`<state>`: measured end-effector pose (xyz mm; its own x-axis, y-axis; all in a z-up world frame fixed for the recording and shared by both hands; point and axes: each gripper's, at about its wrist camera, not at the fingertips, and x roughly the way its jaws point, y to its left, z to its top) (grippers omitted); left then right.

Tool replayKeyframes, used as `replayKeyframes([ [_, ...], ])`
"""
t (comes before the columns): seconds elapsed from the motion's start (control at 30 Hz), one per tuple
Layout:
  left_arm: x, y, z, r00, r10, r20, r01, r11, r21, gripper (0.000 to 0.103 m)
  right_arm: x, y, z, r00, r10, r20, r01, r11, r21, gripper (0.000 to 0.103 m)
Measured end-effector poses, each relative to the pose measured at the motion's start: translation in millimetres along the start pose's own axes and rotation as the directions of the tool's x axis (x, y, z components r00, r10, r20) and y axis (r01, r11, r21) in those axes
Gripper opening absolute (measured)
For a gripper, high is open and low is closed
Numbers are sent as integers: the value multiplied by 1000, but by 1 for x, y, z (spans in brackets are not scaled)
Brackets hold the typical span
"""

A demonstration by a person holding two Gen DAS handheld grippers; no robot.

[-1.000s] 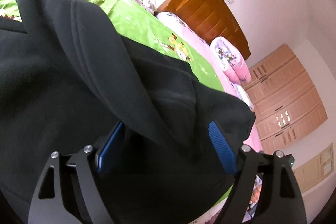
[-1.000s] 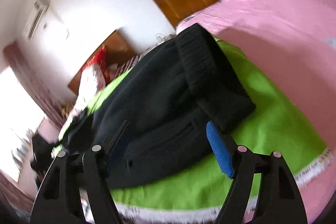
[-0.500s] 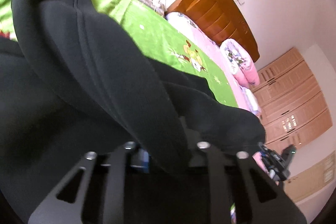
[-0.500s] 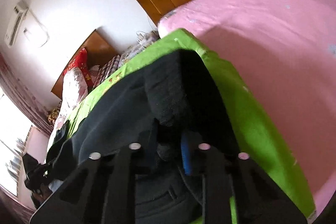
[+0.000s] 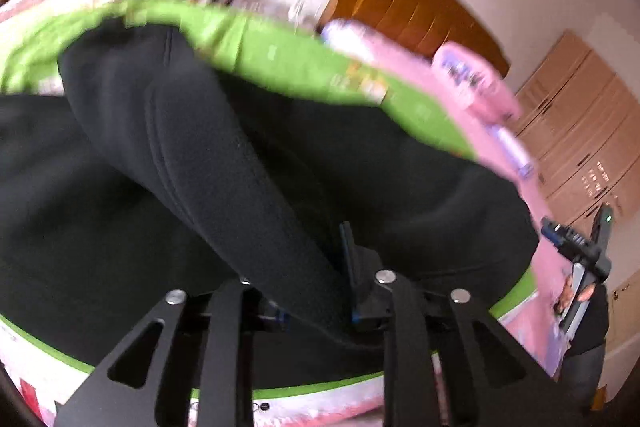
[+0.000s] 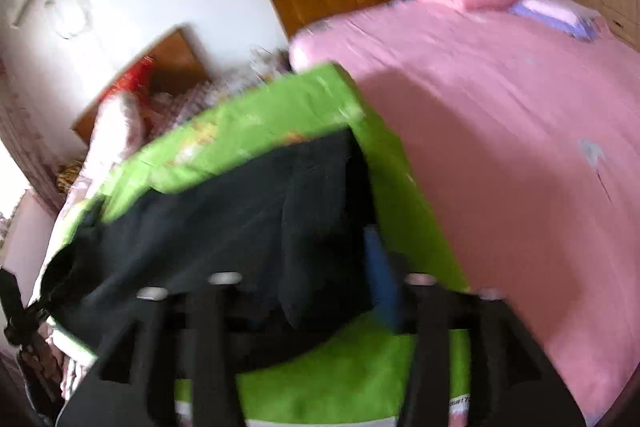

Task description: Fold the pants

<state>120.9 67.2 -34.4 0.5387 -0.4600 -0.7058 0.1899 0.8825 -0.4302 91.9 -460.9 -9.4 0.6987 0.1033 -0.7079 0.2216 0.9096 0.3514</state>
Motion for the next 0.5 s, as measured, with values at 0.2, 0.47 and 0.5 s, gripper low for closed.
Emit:
replayKeyframes([
  [0.2, 5, 2, -14, 999, 12, 42, -14, 999, 52, 70, -28, -27, -27, 990, -8, 142, -6, 995, 97, 64],
  [0.47, 3, 11, -10, 998, -4, 63, 4, 1000, -3, 72, -18, 14, -56, 985, 128, 111, -114, 986, -123, 51],
  [0.5, 1, 9, -12, 998, -3, 64, 3, 1000, 1, 72, -5, 13, -56, 992, 97, 86, -86, 989, -120, 52],
])
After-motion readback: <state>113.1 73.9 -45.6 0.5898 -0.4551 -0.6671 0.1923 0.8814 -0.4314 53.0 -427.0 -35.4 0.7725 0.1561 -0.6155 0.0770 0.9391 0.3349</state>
